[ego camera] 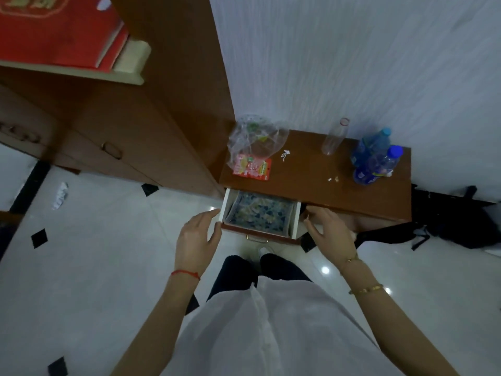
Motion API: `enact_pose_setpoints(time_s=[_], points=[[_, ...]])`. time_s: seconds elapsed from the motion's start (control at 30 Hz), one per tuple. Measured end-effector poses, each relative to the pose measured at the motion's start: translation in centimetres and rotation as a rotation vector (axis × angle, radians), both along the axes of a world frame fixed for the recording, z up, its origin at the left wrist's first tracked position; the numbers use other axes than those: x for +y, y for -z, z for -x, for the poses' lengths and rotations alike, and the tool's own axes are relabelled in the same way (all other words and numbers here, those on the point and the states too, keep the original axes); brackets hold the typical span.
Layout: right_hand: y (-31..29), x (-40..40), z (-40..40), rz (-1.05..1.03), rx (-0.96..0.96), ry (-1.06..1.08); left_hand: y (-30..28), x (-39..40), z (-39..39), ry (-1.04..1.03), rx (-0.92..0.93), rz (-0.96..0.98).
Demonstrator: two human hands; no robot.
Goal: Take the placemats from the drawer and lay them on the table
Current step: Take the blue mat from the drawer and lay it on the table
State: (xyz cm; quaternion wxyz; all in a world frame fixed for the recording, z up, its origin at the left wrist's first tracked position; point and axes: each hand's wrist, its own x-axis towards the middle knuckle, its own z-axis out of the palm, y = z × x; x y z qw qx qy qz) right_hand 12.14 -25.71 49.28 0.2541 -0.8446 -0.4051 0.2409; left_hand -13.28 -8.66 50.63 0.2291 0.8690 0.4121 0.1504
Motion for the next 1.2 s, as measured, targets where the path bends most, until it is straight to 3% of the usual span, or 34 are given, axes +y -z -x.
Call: enact_pose_setpoints(time_s=[0.33,0.8,1.07,1.2], points=[[10.3,5.9,2.5,0.116,0.182,0.272,10.5,9.1,-4.3,0.154,0.081,0.171],[36.0,10.5,1.6,0.310,0.352,0.316,36.9,11.8,-8.9,0.140,0.228,0.442],[43.1,11.5,0.2,0.488,0.389,0.434,43.2,12.7,-9.4,0.080,0.490,0.497],[44.1,11.7,0.7,0.542,0.387,0.506,44.2,12.6,-9.6,0.045,0.485,0.504]])
